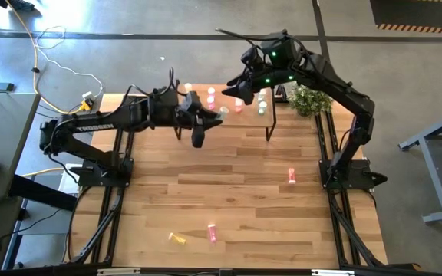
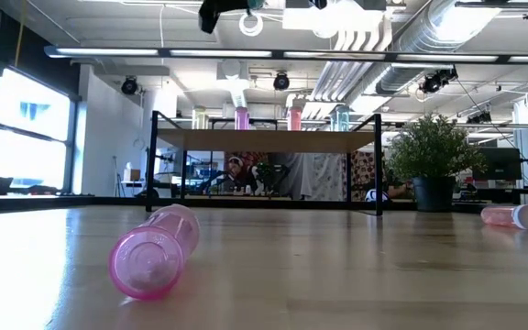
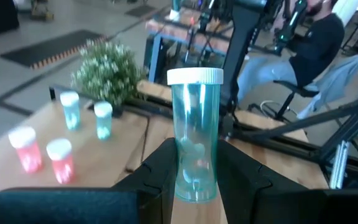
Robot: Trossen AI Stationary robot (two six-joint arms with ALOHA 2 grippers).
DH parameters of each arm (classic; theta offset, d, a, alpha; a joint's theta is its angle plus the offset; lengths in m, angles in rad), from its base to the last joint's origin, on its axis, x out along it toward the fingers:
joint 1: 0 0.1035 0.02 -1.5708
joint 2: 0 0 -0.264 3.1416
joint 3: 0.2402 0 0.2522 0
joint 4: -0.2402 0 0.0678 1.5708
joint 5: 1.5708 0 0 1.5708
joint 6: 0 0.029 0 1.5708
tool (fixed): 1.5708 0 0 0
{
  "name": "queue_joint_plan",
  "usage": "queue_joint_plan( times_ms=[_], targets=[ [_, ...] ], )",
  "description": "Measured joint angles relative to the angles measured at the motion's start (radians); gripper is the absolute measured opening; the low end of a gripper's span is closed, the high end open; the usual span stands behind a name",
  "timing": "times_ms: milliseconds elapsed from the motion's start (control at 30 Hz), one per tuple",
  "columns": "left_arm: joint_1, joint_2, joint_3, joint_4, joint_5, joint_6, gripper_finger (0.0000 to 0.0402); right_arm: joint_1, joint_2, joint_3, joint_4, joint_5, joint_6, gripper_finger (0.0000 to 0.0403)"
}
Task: Pick and place medicine bottles onto shelf by color
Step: Put the blue pill bottle on the shelf aligned with other blue pill bottles
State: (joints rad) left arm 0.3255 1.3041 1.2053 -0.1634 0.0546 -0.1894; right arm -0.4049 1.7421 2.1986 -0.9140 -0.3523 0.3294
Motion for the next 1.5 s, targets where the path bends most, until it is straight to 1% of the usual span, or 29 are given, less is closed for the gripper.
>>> queue_joint_plan(
  times_ms=[167, 400, 600, 767, 933, 1033, 1167, 1400, 1500],
  targets=[
    [0.036, 0.000, 0.000, 0.069, 0.032, 0.035, 0.0086, -0.009, -0.012, 0.000, 0.007, 0.002, 0.062, 0.0245],
    [0.063, 0.000, 0.000, 0.157, 0.018, 0.025, 0.0086, -0.003, -0.012, 0.000, 0.007, 0.006, 0.082, 0.0245],
    [0.082, 0.000, 0.000, 0.180, -0.038, -0.005, 0.0086, 0.020, -0.009, 0.000, 0.011, 0.088, 0.074, 0.0245],
    [0.088, 0.000, 0.000, 0.184, -0.040, 0.001, 0.0085, 0.042, -0.009, 0.000, 0.058, 0.141, 0.074, 0.0245],
    [0.087, 0.000, 0.000, 0.184, -0.040, 0.013, 0.0085, 0.078, 0.000, -0.003, 0.066, 0.250, 0.055, 0.0245],
    [0.087, 0.000, 0.000, 0.184, -0.040, 0.017, 0.0085, 0.097, 0.005, -0.005, 0.070, 0.272, 0.055, 0.0245],
    [0.087, 0.000, 0.000, 0.184, -0.040, 0.018, 0.0085, 0.118, 0.017, -0.006, 0.074, 0.274, 0.055, 0.0245],
    [0.087, 0.000, 0.000, 0.184, -0.040, 0.018, 0.0085, 0.132, 0.027, -0.006, 0.060, 0.311, 0.062, 0.0245],
    [0.087, 0.000, 0.000, 0.184, -0.040, 0.018, 0.0085, 0.137, 0.027, -0.006, 0.059, 0.343, 0.063, 0.0235]
  ],
)
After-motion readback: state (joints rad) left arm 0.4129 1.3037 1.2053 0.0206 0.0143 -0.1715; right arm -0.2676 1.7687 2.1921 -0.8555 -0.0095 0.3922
